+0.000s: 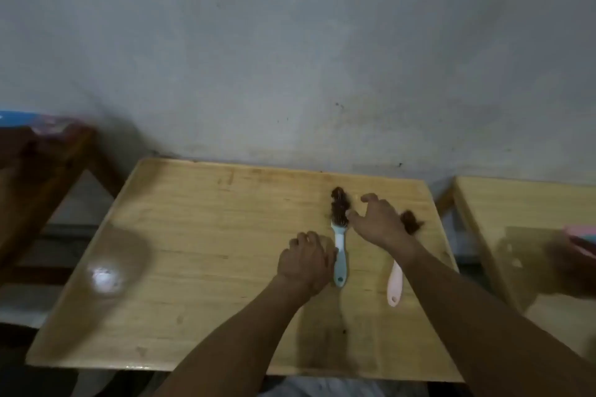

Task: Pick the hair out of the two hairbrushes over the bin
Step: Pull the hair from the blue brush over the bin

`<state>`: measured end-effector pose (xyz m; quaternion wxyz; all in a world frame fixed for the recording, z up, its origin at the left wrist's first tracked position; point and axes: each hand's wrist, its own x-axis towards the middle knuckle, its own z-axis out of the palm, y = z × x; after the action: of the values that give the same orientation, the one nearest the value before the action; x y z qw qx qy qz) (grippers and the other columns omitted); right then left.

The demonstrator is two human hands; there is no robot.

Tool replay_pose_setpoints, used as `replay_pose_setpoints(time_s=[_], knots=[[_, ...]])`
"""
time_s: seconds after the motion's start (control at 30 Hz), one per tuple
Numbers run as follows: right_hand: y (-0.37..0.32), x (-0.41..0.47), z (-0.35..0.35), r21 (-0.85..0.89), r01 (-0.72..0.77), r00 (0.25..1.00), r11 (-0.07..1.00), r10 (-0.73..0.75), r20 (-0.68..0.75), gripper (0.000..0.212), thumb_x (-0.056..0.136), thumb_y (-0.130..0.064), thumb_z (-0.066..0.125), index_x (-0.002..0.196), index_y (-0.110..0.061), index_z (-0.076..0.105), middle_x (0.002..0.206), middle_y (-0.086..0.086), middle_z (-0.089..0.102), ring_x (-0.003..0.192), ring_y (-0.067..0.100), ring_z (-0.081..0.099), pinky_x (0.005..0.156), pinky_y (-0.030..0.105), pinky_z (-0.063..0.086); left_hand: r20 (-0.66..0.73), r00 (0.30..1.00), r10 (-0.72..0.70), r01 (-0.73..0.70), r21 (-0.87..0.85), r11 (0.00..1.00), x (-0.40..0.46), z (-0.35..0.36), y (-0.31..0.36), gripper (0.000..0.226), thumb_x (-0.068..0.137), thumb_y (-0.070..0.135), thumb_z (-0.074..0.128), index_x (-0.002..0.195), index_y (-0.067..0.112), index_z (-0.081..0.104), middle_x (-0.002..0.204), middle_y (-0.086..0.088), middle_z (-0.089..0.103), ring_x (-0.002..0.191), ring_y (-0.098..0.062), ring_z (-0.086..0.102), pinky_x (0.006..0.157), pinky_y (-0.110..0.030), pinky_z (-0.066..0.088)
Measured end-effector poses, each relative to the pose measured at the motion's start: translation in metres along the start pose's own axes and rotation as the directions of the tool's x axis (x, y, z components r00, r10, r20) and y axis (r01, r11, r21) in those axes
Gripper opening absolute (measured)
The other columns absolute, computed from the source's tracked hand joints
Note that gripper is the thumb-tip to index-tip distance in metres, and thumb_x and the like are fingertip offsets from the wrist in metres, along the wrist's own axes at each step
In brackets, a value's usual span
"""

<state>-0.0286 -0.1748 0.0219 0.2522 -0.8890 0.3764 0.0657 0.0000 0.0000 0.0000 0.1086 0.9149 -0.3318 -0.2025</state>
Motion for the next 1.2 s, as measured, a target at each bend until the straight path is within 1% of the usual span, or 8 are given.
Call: replay_pose_setpoints(time_s=[0.23,0.4,0.5,0.63,0.8,1.0,1.1,1.2], knots=[[-0.008,0.045,0.03,-0.021,-0.043,0.999,0.999,0.044,0.01,0.08,0.086,-0.064,0.058,0.142,-0.01,0.039,0.128,0.017,0.06,0.1,0.036,0.065,0.082,0.044,0.057,-0.017,1.0,-0.018,0.016,-0.114,0.993,0.04,0.035,0.012,0.071,0.096,0.067,0.048,0.129,0.005,0.051,0.128,-0.017,0.064,0.115,-0.036,0.064,0.088,-0.04,0.048],[-0.002,0.072,0.05,-0.071,-0.049,0.997,0.996,0.045,-0.067,0.084,0.077,-0.072,0.06,0.13,-0.008,0.047,0.116,0.014,0.061,0.097,0.034,0.063,0.072,0.039,0.051,-0.068,0.997,0.028,-0.039,-0.167,0.985,0.064,0.049,-0.004,0.053,0.089,0.057,0.066,0.111,0.009,0.065,0.109,-0.009,0.07,0.1,-0.03,0.068,0.072,-0.032,0.041],[-0.003,0.083,0.058,0.023,-0.029,0.996,0.999,0.031,-0.084,0.069,0.074,-0.063,0.069,0.11,-0.004,0.059,0.094,0.013,0.063,0.077,0.029,0.063,0.059,0.036,0.048,-0.105,0.991,0.082,-0.102,-0.198,0.975,0.073,0.05,-0.016,0.041,0.088,0.055,0.066,0.073,0.017,0.057,0.076,-0.002,0.06,0.077,-0.024,0.063,0.064,-0.03,0.041],[-0.012,0.077,0.068,0.136,0.009,0.992,0.991,0.008,-0.126,0.048,0.074,-0.053,0.073,0.082,-0.006,0.066,0.08,0.014,0.067,0.073,0.03,0.068,0.062,0.042,0.055,-0.083,0.986,0.144,-0.163,-0.323,0.932,0.074,0.052,-0.026,0.045,0.088,0.048,0.069,0.061,0.02,0.047,0.064,0.001,0.05,0.064,-0.021,0.052,0.057,-0.032,0.036],[-0.042,0.038,0.071,0.311,0.071,0.985,0.948,-0.018,-0.171,0.039,0.077,-0.038,0.072,0.088,-0.002,0.066,0.084,0.015,0.07,0.063,0.026,0.07,0.046,0.029,0.054,-0.032,0.998,0.058,-0.065,-0.643,0.763,0.045,0.048,-0.052,0.031,0.09,0.032,0.066,0.098,0.003,0.062,0.091,-0.01,0.063,0.073,-0.023,0.059,0.058,-0.031,0.043],[-0.091,-0.041,0.081,0.355,0.213,0.974,0.91,-0.169,-0.152,0.083,0.067,-0.05,0.074,0.13,-0.006,0.04,0.108,0.016,0.066,0.074,0.029,0.075,0.052,0.04,0.063,-0.008,0.998,-0.063,0.034,-0.762,0.647,-0.032,0.038,-0.088,0.023,0.091,0.011,0.049,0.113,0.003,0.049,0.099,-0.019,0.066,0.073,-0.029,0.063,0.075,-0.04,0.053],[-0.112,-0.081,0.095,0.278,0.301,0.949,0.912,-0.259,-0.177,0.079,0.069,-0.058,0.07,0.124,-0.01,0.04,0.105,0.008,0.066,0.078,0.023,0.072,0.05,0.032,0.06,-0.073,0.981,-0.178,0.042,-0.823,0.567,-0.069,0.041,-0.11,0.035,0.089,0.013,0.042,0.119,-0.002,0.052,0.083,-0.016,0.062,0.06,-0.027,0.059,0.063,-0.033,0.048],[-0.129,-0.119,0.11,0.219,0.38,0.917,0.899,-0.335,-0.216,0.073,0.072,-0.075,0.057,0.109,-0.012,0.05,0.098,0.005,0.067,0.076,0.023,0.072,0.057,0.037,0.062,-0.171,0.937,-0.305,0.024,-0.839,0.544,-0.105,0.05,-0.136,0.052,0.092,0.037,0.038,0.123,0.001,0.058,0.099,-0.018,0.068,0.075,-0.035,0.065,0.061,-0.033,0.046]])
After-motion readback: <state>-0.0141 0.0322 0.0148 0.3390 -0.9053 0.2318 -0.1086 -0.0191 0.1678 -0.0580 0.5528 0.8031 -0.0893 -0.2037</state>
